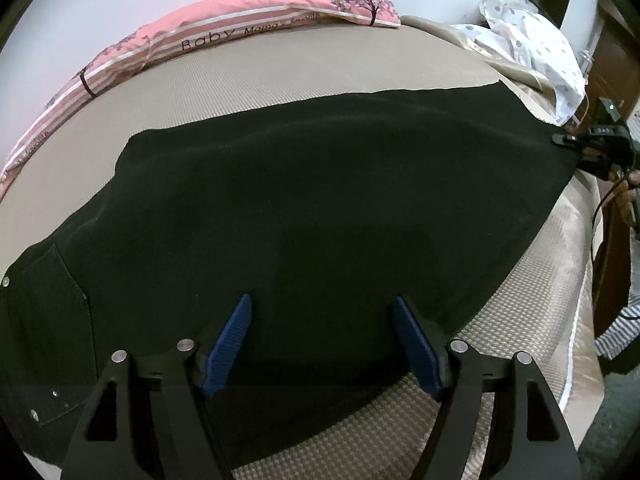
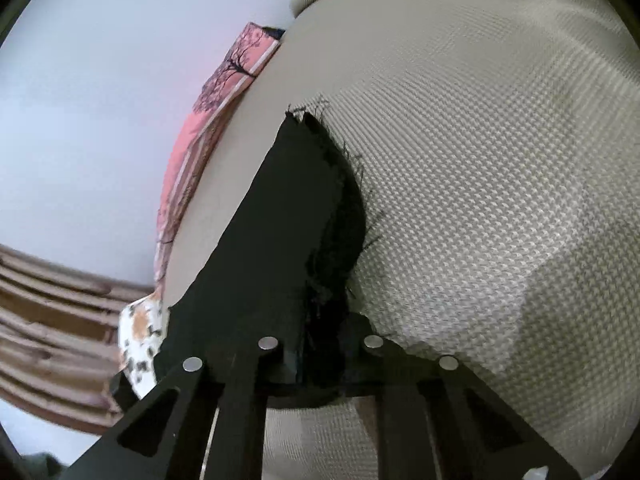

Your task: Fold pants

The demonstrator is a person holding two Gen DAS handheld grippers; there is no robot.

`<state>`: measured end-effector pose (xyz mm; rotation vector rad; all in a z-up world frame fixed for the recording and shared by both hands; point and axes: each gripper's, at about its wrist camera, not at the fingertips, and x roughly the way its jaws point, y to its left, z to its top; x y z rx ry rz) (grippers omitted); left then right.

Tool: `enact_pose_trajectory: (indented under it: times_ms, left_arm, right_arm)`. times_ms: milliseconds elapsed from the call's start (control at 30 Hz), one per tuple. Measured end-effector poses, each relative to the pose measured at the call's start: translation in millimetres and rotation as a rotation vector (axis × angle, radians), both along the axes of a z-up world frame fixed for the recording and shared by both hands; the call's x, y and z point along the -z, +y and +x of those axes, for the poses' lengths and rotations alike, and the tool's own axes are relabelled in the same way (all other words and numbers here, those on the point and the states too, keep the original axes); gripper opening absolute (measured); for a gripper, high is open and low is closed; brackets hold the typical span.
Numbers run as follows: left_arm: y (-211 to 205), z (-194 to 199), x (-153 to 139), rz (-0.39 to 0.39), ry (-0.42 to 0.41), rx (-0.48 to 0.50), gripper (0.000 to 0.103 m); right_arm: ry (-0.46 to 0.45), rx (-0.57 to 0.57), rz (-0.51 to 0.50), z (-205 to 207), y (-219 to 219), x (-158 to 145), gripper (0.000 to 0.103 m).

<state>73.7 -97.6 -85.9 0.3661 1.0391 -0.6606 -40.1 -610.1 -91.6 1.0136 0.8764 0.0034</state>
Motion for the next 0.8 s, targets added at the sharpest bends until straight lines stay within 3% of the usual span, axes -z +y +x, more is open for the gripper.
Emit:
enact_pose_trajectory:
  times_ms: [200,367,533,800]
  left_arm:
    - [13.8,4.0,-8.1,-0.039,0.013,-0.024,0.075]
    - [46.0,9.7,-25.2,-0.067,-0.018,-0.086,0.076]
    - [85.6,12.7,-37.2,-0.104,-0.033,-0.18,0.076]
    - [127.3,5.5,-48.5,-0.118,-0.063,-0.238,0.076]
  right_arm:
    - [-0.011,0.026,-0.019,13.9,18.7,-33.5,0.01]
    - [-0.075,-0.042,-0.014,53.5,52.2,-71.0,0.01]
    - [-0.108,-0.214,-0.014,113.3,113.0,-94.4,0.01]
    - [-0.052,-0.473,-0.027,169.4,233.8,-75.4,0.01]
